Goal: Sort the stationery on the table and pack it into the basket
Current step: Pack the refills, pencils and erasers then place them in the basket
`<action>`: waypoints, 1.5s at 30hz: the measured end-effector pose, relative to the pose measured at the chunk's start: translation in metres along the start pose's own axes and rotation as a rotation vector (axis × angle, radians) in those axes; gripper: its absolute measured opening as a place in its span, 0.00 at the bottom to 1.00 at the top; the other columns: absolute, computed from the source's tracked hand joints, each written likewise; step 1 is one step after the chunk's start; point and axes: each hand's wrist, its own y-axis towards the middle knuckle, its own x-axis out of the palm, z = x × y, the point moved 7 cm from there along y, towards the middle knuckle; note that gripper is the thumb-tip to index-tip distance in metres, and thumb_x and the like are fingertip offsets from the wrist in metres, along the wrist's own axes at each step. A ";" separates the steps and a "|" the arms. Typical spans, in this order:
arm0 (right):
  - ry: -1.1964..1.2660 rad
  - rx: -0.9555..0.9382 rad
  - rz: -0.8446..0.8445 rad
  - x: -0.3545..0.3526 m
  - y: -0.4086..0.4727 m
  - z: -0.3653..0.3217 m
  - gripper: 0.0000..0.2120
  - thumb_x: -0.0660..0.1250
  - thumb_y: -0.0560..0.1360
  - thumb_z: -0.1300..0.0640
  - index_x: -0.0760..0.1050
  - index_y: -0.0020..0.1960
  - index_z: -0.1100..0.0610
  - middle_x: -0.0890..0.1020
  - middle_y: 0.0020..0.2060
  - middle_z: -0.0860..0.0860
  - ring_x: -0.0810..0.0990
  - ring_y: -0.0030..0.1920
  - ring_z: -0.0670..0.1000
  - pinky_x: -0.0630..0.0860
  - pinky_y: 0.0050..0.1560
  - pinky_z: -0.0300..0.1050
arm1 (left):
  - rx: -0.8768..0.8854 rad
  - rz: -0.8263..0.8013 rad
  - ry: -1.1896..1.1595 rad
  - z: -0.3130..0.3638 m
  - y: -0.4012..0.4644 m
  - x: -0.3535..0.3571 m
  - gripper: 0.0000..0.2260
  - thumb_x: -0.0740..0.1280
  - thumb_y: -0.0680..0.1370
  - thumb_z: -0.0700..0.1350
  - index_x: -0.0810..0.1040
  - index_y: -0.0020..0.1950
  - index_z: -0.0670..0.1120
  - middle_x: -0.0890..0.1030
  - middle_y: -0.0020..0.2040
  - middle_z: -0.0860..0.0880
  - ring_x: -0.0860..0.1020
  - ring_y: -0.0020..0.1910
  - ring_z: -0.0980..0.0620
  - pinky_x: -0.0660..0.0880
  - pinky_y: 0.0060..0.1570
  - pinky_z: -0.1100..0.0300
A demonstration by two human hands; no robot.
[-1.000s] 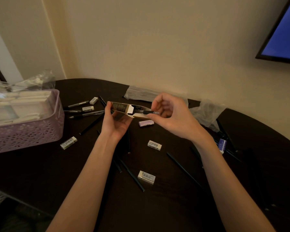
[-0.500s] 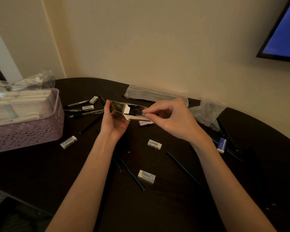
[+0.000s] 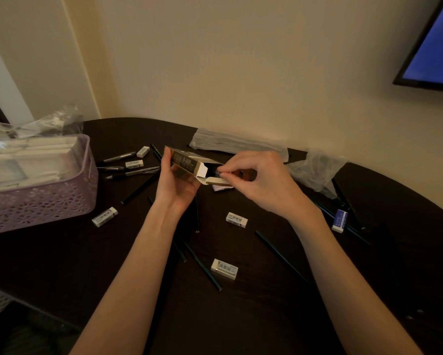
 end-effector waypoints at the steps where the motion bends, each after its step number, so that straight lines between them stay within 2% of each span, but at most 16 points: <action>1: -0.021 0.004 -0.008 0.003 0.001 0.001 0.08 0.71 0.74 0.61 0.83 0.53 0.57 0.84 0.47 0.49 0.79 0.47 0.43 0.75 0.47 0.33 | -0.001 -0.011 0.022 0.000 0.000 0.001 0.25 0.65 0.77 0.60 0.71 0.67 0.44 0.78 0.63 0.39 0.78 0.61 0.42 0.73 0.65 0.48; 6: 0.014 0.049 -0.035 0.008 0.002 0.008 0.09 0.73 0.73 0.59 0.83 0.52 0.56 0.84 0.46 0.48 0.80 0.46 0.44 0.73 0.44 0.32 | -0.007 -0.042 0.082 -0.002 0.000 0.002 0.26 0.64 0.77 0.61 0.71 0.67 0.45 0.78 0.63 0.39 0.78 0.62 0.41 0.72 0.66 0.45; 11: 0.072 0.041 -0.090 0.010 0.002 0.009 0.10 0.73 0.72 0.62 0.83 0.53 0.56 0.83 0.47 0.48 0.79 0.43 0.43 0.72 0.39 0.31 | -0.023 -0.060 0.085 -0.002 0.002 0.001 0.27 0.63 0.77 0.62 0.70 0.69 0.46 0.77 0.64 0.39 0.77 0.62 0.40 0.71 0.66 0.44; 14: 0.097 0.023 -0.013 0.010 0.002 0.010 0.09 0.74 0.71 0.62 0.84 0.52 0.56 0.84 0.46 0.49 0.80 0.44 0.44 0.73 0.41 0.32 | -0.020 -0.062 0.090 -0.004 0.000 0.004 0.27 0.62 0.78 0.62 0.70 0.69 0.45 0.78 0.64 0.39 0.78 0.62 0.42 0.75 0.62 0.49; 17: 0.056 0.006 0.100 0.008 0.002 0.012 0.09 0.74 0.71 0.60 0.84 0.51 0.56 0.83 0.43 0.49 0.79 0.44 0.45 0.75 0.43 0.39 | -0.020 -0.060 0.076 -0.008 -0.001 0.005 0.27 0.62 0.78 0.61 0.71 0.68 0.43 0.76 0.66 0.39 0.76 0.64 0.43 0.73 0.65 0.50; 19: -0.035 -0.026 0.167 0.009 0.001 0.012 0.09 0.74 0.71 0.59 0.84 0.50 0.56 0.80 0.41 0.50 0.76 0.43 0.48 0.71 0.40 0.40 | -0.028 -0.061 0.070 -0.010 0.000 0.005 0.27 0.63 0.78 0.61 0.71 0.69 0.43 0.76 0.66 0.39 0.76 0.64 0.43 0.73 0.65 0.50; 22: -0.140 -0.084 0.262 0.009 -0.001 0.010 0.08 0.75 0.69 0.58 0.85 0.48 0.55 0.74 0.39 0.51 0.69 0.43 0.48 0.64 0.39 0.36 | -0.034 -0.067 0.082 -0.012 0.001 0.006 0.28 0.62 0.78 0.62 0.70 0.69 0.43 0.76 0.66 0.39 0.76 0.64 0.43 0.74 0.64 0.51; 25: -0.142 -0.075 0.285 0.011 -0.001 0.015 0.09 0.75 0.69 0.56 0.85 0.49 0.52 0.71 0.42 0.49 0.65 0.45 0.45 0.62 0.39 0.33 | -0.038 -0.062 0.074 -0.012 0.002 0.004 0.28 0.61 0.78 0.62 0.71 0.70 0.43 0.76 0.66 0.40 0.76 0.64 0.44 0.76 0.61 0.52; 27: -0.102 -0.055 0.240 0.016 0.000 0.020 0.09 0.74 0.70 0.55 0.84 0.51 0.51 0.71 0.46 0.48 0.64 0.47 0.44 0.63 0.42 0.33 | -0.039 -0.061 0.074 -0.011 0.002 0.003 0.28 0.60 0.79 0.62 0.71 0.70 0.44 0.77 0.65 0.40 0.77 0.64 0.44 0.78 0.57 0.52; 31: 0.049 -0.011 0.176 0.020 0.001 0.023 0.10 0.70 0.74 0.58 0.83 0.55 0.53 0.72 0.53 0.52 0.70 0.49 0.48 0.68 0.48 0.36 | -0.023 0.012 -0.025 -0.002 -0.001 0.000 0.25 0.63 0.78 0.60 0.72 0.67 0.43 0.76 0.65 0.39 0.76 0.64 0.43 0.73 0.65 0.49; 35: 0.171 0.000 0.425 0.007 -0.005 0.018 0.08 0.64 0.78 0.63 0.81 0.54 0.59 0.74 0.49 0.52 0.73 0.47 0.42 0.72 0.44 0.33 | 0.002 0.067 -0.164 0.016 -0.009 -0.009 0.24 0.66 0.77 0.56 0.71 0.67 0.43 0.76 0.64 0.38 0.78 0.61 0.40 0.77 0.60 0.48; 38: 0.195 0.136 0.526 0.013 -0.003 0.031 0.07 0.61 0.79 0.63 0.78 0.50 0.58 0.77 0.43 0.48 0.75 0.44 0.40 0.70 0.42 0.30 | 0.032 0.092 -0.177 0.042 -0.014 -0.017 0.23 0.66 0.78 0.55 0.70 0.67 0.44 0.75 0.62 0.36 0.77 0.60 0.38 0.77 0.60 0.46; 39: 0.213 0.212 0.477 0.023 0.004 0.041 0.07 0.61 0.80 0.62 0.78 0.49 0.56 0.78 0.41 0.46 0.76 0.43 0.40 0.71 0.42 0.30 | 0.049 0.097 -0.184 0.053 -0.015 -0.020 0.23 0.66 0.78 0.55 0.70 0.67 0.43 0.75 0.62 0.35 0.77 0.60 0.38 0.77 0.59 0.45; 41: 0.187 0.328 0.256 0.054 0.027 0.054 0.07 0.62 0.79 0.61 0.79 0.49 0.55 0.79 0.41 0.46 0.78 0.43 0.42 0.71 0.43 0.31 | 0.077 0.109 -0.210 0.078 -0.017 -0.025 0.22 0.66 0.78 0.55 0.70 0.66 0.43 0.75 0.63 0.34 0.77 0.60 0.37 0.77 0.58 0.44; 43: 0.079 0.325 0.010 0.084 0.047 0.062 0.07 0.63 0.79 0.60 0.80 0.51 0.54 0.80 0.45 0.47 0.78 0.47 0.43 0.72 0.47 0.35 | 0.058 0.125 -0.219 0.089 -0.021 -0.028 0.22 0.66 0.78 0.55 0.71 0.65 0.42 0.75 0.61 0.34 0.77 0.59 0.35 0.78 0.56 0.44; 45: -0.007 0.243 -0.128 0.110 0.069 0.058 0.06 0.65 0.78 0.60 0.79 0.52 0.54 0.79 0.48 0.48 0.76 0.47 0.44 0.72 0.47 0.37 | 0.032 0.139 -0.164 0.099 -0.032 -0.032 0.21 0.64 0.79 0.55 0.72 0.63 0.40 0.77 0.57 0.33 0.78 0.57 0.35 0.78 0.54 0.43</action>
